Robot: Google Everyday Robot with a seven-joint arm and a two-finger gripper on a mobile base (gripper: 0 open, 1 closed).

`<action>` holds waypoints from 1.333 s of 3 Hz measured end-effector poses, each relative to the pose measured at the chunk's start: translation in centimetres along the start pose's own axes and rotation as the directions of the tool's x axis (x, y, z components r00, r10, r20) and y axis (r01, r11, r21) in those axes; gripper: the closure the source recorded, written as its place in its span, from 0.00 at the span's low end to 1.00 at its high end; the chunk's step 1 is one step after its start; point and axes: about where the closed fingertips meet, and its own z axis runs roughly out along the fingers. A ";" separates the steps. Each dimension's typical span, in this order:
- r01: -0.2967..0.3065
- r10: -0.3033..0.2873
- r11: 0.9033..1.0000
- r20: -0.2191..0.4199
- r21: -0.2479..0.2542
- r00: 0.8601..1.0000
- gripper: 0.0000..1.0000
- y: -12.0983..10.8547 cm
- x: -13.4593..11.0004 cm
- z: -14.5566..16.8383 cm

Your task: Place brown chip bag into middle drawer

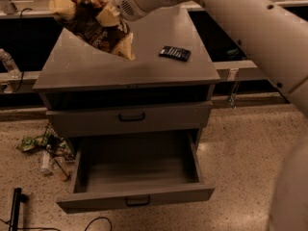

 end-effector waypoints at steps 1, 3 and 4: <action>-0.117 0.118 0.993 -0.037 0.020 0.992 1.00 5.2 0.0 -3.5; -0.243 0.227 0.969 -0.213 -0.053 0.950 1.00 14.7 8.2 -1.8; -0.243 0.226 0.969 -0.213 -0.054 0.950 1.00 14.7 8.2 -1.8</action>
Offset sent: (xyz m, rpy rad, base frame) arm -0.2082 0.0064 -0.2013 -0.1692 0.5208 -0.1121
